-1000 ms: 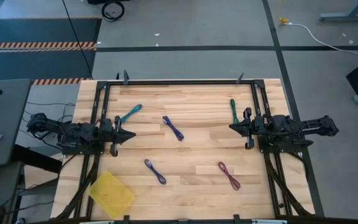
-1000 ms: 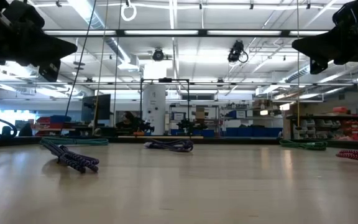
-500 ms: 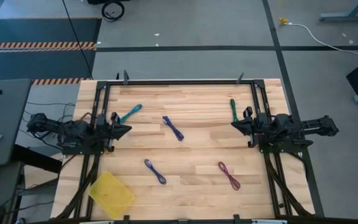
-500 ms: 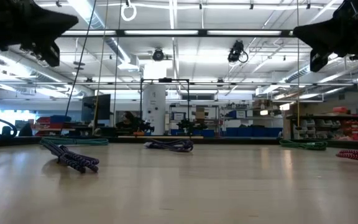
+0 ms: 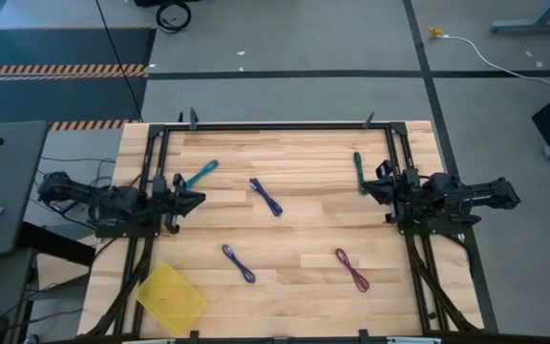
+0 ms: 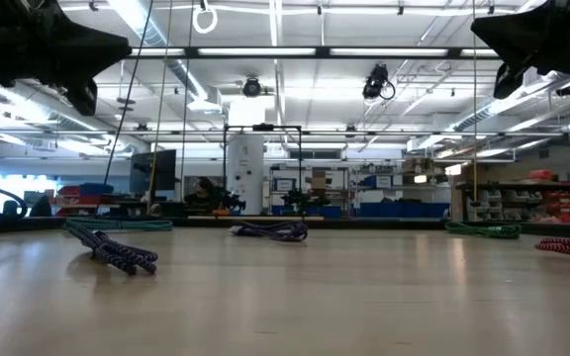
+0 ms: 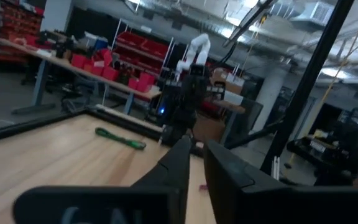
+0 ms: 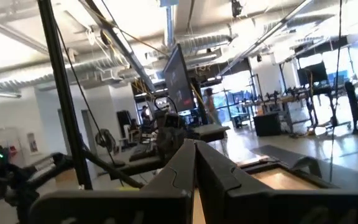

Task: Pick and place USB-C Cables
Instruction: Put the black charger cable into the yellow bin

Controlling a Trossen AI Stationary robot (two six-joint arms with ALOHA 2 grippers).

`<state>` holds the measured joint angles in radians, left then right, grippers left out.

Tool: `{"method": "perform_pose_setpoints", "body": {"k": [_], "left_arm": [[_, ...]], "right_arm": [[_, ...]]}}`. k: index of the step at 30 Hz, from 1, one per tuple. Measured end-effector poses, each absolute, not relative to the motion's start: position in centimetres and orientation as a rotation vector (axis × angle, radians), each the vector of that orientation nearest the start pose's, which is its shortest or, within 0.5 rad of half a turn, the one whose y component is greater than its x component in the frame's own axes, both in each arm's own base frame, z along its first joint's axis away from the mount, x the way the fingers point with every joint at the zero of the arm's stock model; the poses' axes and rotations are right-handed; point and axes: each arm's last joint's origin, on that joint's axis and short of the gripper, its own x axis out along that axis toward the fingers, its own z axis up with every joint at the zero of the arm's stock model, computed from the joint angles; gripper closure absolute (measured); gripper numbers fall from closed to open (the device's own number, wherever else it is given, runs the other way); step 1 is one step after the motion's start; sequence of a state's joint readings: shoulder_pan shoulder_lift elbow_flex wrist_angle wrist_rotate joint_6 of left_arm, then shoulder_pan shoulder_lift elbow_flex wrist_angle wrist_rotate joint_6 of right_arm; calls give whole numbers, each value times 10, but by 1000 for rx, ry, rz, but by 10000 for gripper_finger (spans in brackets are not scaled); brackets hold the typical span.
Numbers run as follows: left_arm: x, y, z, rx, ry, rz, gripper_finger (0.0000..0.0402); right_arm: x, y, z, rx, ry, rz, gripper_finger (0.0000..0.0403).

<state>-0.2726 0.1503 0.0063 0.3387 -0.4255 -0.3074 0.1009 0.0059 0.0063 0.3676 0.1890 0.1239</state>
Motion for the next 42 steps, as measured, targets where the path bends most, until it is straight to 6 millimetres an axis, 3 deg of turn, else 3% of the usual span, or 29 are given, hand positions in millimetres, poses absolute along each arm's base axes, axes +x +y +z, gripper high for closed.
{"method": "perform_pose_setpoints", "body": {"k": [4, 9, 15, 18, 24, 28, 32, 36, 42], "left_arm": [[106, -17, 187, -369, -214, 123, 318], [107, -17, 206, -241, -356, 133, 291], [123, -21, 238, -125, -315, 176, 268], [138, -24, 251, -64, -274, 194, 260], [168, -24, 261, 17, -36, 340, 256], [177, -19, 263, 54, 96, 426, 257], [179, -16, 268, 62, 118, 445, 257], [178, -16, 267, 69, 137, 444, 257], [175, -18, 256, 35, 239, 435, 257]], "right_arm": [[87, 3, 209, 35, -461, -98, 376], [77, 3, 238, -20, -651, -82, 337], [89, 6, 272, -50, -574, -25, 283], [113, 5, 286, -55, -350, -112, 262], [167, -9, 293, -73, 393, -544, 244], [190, -34, 296, 97, 725, -825, 246], [209, -62, 288, 266, 985, -930, 246], [219, -90, 272, 376, 1149, -1031, 244], [212, -123, 234, 547, 1367, -1156, 243]]}}
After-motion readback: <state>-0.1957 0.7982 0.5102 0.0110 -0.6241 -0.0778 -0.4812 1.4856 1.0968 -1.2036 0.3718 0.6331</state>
